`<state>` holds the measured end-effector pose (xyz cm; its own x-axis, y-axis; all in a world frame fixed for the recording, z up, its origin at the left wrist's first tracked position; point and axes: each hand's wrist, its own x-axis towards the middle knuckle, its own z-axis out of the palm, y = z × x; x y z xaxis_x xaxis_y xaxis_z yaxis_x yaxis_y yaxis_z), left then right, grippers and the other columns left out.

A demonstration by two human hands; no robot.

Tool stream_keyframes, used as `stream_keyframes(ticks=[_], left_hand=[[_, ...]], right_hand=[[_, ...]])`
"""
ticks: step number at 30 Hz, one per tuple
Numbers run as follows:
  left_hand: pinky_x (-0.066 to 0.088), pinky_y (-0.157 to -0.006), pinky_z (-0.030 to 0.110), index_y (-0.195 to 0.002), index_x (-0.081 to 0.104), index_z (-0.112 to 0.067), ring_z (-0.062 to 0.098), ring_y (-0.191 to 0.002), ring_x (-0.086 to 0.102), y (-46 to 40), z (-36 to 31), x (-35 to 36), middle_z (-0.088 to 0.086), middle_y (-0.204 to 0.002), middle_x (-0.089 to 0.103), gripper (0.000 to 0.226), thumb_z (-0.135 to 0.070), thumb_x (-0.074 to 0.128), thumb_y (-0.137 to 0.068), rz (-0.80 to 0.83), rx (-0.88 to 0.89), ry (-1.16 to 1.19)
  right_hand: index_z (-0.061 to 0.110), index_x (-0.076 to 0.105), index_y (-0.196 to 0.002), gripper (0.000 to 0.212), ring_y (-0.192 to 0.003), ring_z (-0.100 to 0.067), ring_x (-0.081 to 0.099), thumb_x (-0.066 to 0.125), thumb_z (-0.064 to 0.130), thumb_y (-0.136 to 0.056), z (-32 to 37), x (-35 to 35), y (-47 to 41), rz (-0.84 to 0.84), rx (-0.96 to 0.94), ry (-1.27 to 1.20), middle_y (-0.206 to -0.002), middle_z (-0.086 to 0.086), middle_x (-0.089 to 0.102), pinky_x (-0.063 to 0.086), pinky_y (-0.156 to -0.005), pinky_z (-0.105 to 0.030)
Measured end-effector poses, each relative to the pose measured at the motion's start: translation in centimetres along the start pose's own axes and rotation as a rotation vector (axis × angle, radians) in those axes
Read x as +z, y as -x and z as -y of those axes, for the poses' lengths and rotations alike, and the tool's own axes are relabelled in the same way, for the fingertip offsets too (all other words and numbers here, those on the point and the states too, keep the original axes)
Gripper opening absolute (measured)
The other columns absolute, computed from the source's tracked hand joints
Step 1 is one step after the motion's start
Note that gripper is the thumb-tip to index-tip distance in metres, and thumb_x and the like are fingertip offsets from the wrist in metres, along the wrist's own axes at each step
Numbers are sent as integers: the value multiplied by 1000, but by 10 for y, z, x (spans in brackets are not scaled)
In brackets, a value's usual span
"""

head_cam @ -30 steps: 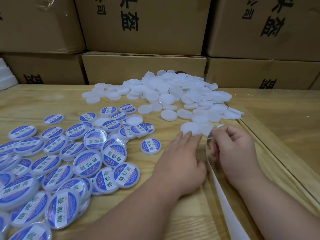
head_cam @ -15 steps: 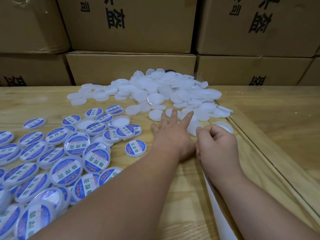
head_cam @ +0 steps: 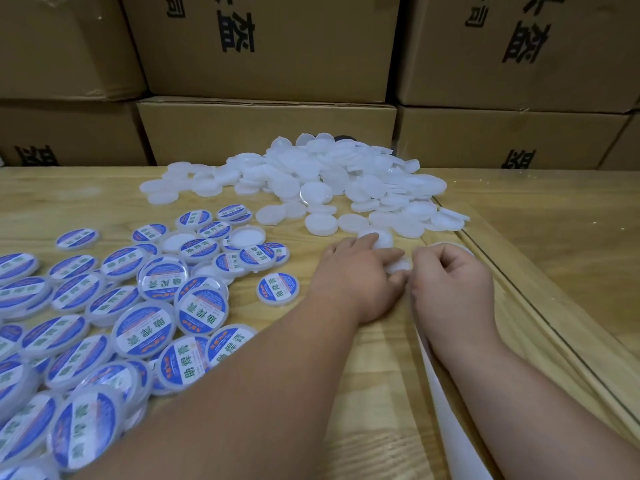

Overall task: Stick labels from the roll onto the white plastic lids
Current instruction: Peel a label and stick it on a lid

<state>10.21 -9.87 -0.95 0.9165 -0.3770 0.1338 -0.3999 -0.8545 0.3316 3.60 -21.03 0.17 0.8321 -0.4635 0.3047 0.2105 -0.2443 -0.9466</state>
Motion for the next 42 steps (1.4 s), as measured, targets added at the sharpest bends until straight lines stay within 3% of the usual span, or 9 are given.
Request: stream_keyframes(ticks=[5,10,16,27,32,40,42], left_hand=[[9,-123,43,-150,37,-49,22,-153,14,26,3,1,-6,-169,17,54,-62,38,-97,-52,-38,14],[-4,-124,46,-156,11,-49,21,-155,-15,56,4,0,-6,-169,-15,68,-61,41,-97,-117,-73,15],[-15,-121,43,-159,-2,-42,22,-150,-31,85,3,-2,-3,-167,-24,69,-56,33,-101,-122,-153,-35],[-16,-123,43,-159,-8,-38,23,-152,-28,110,3,-12,-2,-169,-15,65,-40,25,-104,3,-65,-115],[-20,-121,39,-158,-12,-41,16,-151,-29,121,4,-14,-7,-169,-15,75,-42,17,-88,41,-39,-76],[-18,-120,37,-158,-5,-42,12,-152,-25,120,2,-17,-8,-170,-10,82,-44,19,-80,48,-41,-31],[-13,-122,33,-159,5,-41,7,-152,-19,122,1,-19,-11,-170,-2,83,-43,25,-78,8,-17,64]], right_hand=[[17,50,-60,27,-51,-11,41,59,28,-83,1,-7,3,3,-28,75,-52,7,47,39,-55,-33],[7,49,-65,29,-52,-12,38,60,23,-87,4,-7,5,7,-29,108,-56,3,44,38,-56,-33],[4,48,-68,28,-53,-13,36,59,22,-85,7,-8,6,6,2,111,-58,0,43,36,-56,-32],[0,47,-70,28,-55,-13,35,58,20,-86,10,-9,7,15,19,112,-61,-2,42,34,-57,-33],[0,44,-70,29,-55,-14,35,58,19,-86,10,-10,7,24,29,118,-61,-2,41,33,-56,-32],[0,43,-69,31,-55,-14,33,59,20,-87,9,-10,7,18,36,129,-59,0,38,32,-57,-33],[0,43,-69,30,-56,-15,33,58,20,-86,9,-10,7,17,41,129,-59,0,38,33,-57,-33]])
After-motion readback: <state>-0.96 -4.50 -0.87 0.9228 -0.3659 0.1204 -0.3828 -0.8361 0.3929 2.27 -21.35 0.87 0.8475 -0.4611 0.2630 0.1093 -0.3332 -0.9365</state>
